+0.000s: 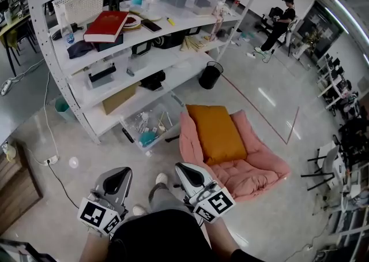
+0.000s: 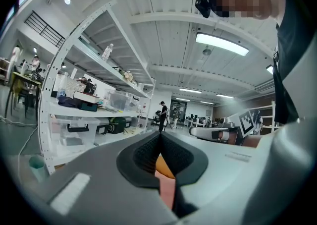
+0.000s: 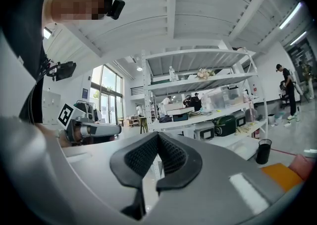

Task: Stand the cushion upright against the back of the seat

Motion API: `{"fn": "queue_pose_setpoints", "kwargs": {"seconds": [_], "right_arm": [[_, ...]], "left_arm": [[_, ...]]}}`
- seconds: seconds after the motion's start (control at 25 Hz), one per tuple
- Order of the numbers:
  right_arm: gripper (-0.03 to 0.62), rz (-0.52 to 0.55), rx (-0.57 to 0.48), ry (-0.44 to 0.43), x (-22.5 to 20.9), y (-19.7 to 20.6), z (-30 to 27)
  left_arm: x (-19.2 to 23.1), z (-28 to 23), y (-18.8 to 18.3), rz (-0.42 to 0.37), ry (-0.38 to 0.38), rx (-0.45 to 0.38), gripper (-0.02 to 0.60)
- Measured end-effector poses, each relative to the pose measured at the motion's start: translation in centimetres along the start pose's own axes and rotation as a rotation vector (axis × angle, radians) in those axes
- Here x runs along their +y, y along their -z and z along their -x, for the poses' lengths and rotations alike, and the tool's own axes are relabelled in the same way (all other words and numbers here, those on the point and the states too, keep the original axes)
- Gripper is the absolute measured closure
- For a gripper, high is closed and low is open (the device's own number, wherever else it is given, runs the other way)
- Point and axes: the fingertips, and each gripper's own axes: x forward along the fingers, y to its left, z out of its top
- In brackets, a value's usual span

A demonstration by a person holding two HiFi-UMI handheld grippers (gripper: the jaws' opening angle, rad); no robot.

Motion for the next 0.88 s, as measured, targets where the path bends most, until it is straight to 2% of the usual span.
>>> {"fn": "queue_pose_setpoints", "kwargs": {"seconds": [0.44,0.88], "right_arm": [[0.591,-0.011,-0.005,0.007,-5.5,0.0,-5.2],[0.591,-0.055,0.058,0.061,-17.7,2.0,-12.4]], "left_arm": [[4.9,-4.4,0.6,0.010,-0.029,0.016,0.566],[12.3,-18.1,1.3,0.033,0.024,0.085,0.566]]}}
